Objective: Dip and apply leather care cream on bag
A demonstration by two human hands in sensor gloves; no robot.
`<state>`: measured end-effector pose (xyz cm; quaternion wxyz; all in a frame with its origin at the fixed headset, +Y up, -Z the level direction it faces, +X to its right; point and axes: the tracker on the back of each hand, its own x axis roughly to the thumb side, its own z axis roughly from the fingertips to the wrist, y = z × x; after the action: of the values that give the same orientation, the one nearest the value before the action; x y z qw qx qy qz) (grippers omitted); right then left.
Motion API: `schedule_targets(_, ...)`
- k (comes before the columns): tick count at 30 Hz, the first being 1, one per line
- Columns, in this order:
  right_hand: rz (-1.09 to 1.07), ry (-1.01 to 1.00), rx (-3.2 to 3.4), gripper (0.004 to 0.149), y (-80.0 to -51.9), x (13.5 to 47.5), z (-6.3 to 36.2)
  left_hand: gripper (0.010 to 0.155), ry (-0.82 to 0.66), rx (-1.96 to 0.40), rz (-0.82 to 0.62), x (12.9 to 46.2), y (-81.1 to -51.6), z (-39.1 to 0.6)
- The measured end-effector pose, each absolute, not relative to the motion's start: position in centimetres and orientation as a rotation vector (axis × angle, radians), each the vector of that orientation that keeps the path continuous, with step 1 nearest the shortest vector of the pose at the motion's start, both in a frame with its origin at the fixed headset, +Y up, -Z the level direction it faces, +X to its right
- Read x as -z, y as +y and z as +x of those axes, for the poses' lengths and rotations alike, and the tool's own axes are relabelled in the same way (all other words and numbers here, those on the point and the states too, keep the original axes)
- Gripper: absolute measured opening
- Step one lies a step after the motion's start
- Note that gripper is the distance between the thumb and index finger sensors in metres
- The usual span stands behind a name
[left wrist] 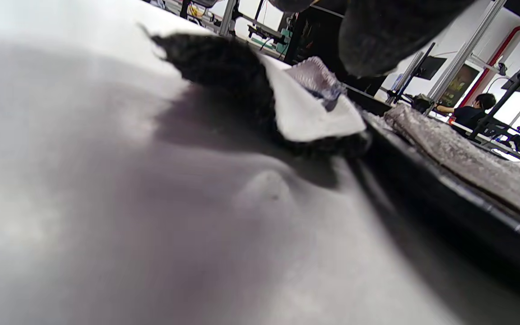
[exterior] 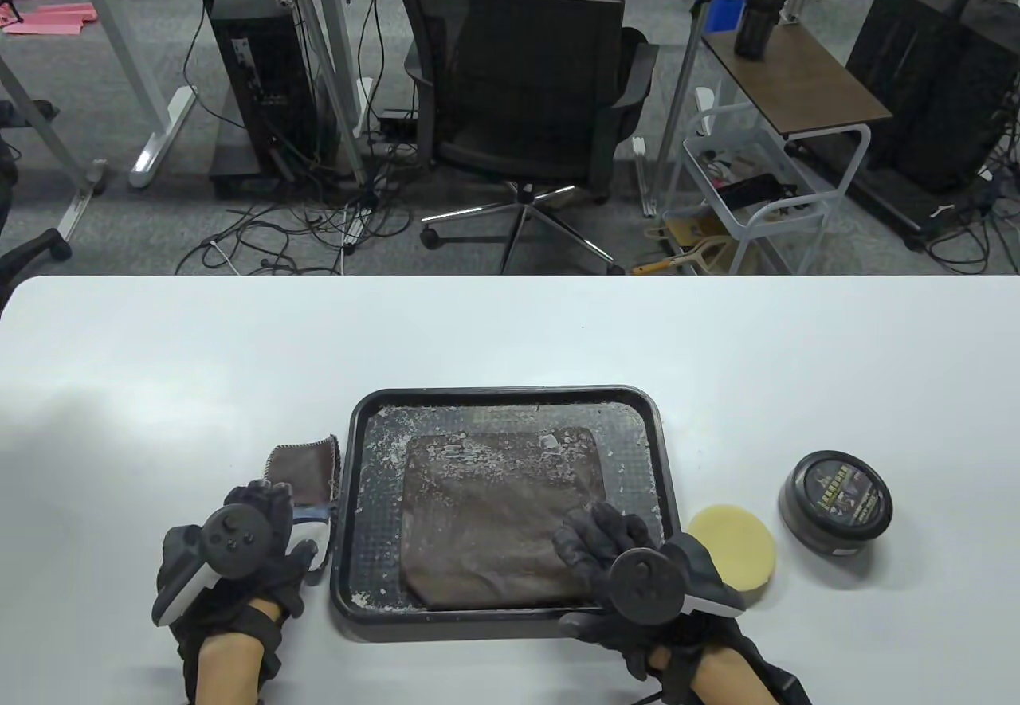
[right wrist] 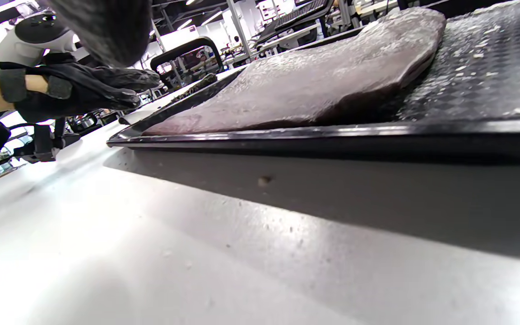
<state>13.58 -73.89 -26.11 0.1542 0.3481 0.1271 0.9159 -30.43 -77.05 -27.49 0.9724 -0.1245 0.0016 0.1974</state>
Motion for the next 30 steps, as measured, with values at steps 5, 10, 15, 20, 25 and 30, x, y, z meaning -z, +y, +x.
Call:
schedule_targets(5,1.023,0.390,-2.620,0.087,-74.2,26.2,13.3,0.076,-0.008,-0.371,-0.289,28.3,-77.8,-29.7)
schedule_targets(10,1.038,0.382,-2.650,0.087,-74.1,26.4,13.1,0.074,0.015,-0.395,-0.321,29.1,-78.3,-29.3)
schedule_targets(15,0.996,0.352,-2.667,0.087,-73.8,26.5,13.5,0.070,0.030,-0.438,-0.372,29.9,-79.3,-29.2)
schedule_targets(20,0.933,0.354,-2.665,0.087,-73.8,26.7,14.4,0.065,0.042,-0.380,-0.326,30.1,-78.9,-29.1)
schedule_targets(25,0.889,0.369,-2.664,0.087,-74.0,27.0,14.9,0.060,0.070,-0.344,-0.273,30.3,-78.7,-28.9)
schedule_targets(30,0.869,0.370,-2.671,0.087,-74.0,27.1,15.3,0.057,0.064,-0.293,-0.224,30.4,-78.4,-28.7)
